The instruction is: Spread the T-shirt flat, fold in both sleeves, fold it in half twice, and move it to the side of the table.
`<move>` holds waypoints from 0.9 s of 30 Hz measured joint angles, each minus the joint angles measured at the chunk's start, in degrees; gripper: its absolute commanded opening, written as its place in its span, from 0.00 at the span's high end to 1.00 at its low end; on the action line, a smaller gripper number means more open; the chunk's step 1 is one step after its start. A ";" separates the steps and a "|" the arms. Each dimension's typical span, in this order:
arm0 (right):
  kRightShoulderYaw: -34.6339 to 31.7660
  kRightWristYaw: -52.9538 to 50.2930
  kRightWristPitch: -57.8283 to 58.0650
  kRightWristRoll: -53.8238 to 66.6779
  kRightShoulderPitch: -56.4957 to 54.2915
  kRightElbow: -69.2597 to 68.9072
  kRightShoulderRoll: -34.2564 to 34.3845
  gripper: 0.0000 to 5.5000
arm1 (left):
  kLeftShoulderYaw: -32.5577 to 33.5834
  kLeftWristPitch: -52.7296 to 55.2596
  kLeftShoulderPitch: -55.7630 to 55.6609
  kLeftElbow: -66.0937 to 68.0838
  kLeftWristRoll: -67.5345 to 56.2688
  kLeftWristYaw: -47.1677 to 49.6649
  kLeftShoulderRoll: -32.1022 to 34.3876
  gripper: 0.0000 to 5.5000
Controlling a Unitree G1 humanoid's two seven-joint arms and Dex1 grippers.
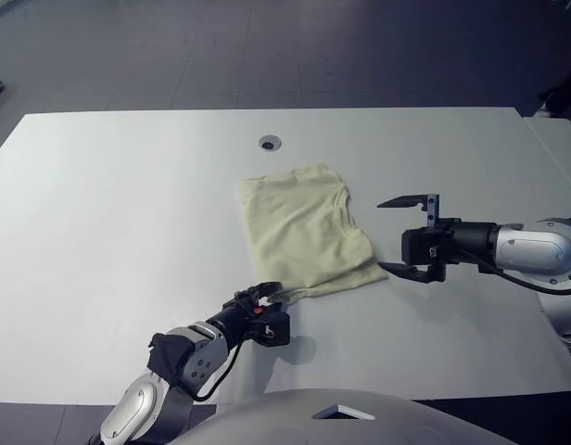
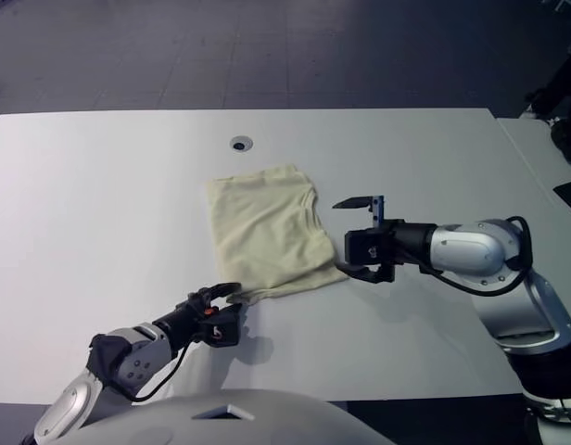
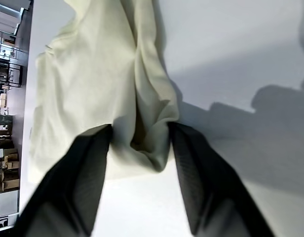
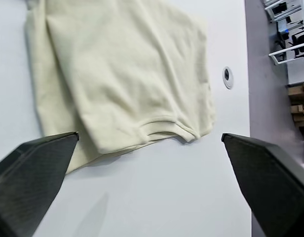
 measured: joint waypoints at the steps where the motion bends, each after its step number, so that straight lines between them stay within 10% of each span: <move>1: 0.18 0.60 -1.62 0.18 -0.07 0.54 -0.47 0.02 | 0.00 0.02 0.21 0.03 0.00 -0.02 0.00 0.78; 8: 2.27 2.58 -13.82 -1.12 1.49 3.93 -2.68 0.02 | 0.24 0.00 -0.75 1.63 -0.46 -1.00 -0.10 0.99; 27: 6.54 -11.15 -19.03 -16.08 15.00 1.48 3.05 0.02 | 8.55 -0.78 -4.69 -3.33 -14.39 -17.76 9.61 1.00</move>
